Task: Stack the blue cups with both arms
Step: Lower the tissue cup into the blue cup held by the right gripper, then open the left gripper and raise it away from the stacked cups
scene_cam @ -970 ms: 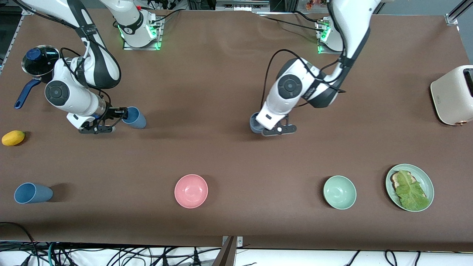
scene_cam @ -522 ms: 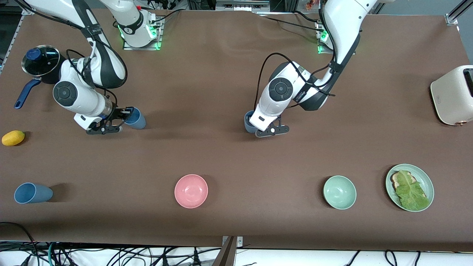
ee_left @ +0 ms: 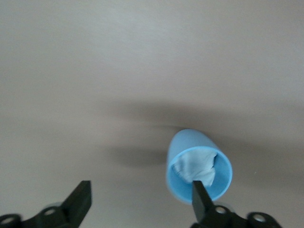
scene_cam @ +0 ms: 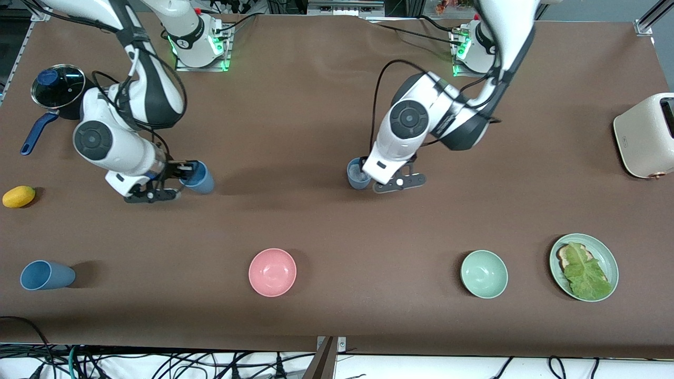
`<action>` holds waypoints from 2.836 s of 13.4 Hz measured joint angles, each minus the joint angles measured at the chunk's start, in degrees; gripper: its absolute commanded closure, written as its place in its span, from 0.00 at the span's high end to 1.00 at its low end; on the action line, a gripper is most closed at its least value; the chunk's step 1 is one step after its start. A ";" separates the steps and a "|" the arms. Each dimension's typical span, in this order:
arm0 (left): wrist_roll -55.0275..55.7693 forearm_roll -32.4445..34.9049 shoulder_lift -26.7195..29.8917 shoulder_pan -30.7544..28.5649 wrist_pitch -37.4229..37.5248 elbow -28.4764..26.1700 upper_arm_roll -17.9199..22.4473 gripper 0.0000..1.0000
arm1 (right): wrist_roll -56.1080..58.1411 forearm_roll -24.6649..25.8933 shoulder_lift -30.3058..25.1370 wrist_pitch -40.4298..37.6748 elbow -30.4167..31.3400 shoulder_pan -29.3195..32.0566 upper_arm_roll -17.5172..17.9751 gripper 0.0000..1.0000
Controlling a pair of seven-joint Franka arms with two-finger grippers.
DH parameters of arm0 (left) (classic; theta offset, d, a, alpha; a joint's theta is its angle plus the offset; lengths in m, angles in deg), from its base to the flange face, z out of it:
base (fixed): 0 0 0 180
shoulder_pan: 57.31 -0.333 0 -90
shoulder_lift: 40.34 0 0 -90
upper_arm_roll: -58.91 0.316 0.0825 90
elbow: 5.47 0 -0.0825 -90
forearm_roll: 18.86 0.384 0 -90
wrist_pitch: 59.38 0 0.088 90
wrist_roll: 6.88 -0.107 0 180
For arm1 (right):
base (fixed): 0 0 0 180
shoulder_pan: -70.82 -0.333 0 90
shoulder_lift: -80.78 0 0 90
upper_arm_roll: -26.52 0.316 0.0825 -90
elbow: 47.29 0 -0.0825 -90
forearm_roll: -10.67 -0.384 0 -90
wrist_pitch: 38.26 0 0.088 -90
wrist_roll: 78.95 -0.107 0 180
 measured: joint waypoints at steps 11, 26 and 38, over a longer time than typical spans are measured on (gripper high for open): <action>-24.61 4.95 5.36 -15.14 16.13 9.81 0.88 1.00 | -38.24 -11.40 19.82 -10.72 -38.05 -24.58 0.32 0.00; -34.90 4.10 24.71 -16.60 -2.24 -12.19 12.25 1.00 | -44.93 -13.05 25.63 -11.05 -41.86 -32.58 0.38 0.00; -34.91 3.42 26.99 -17.97 4.90 -12.22 12.29 1.00 | -44.95 -13.05 26.66 -8.48 -41.99 -31.84 -0.32 0.00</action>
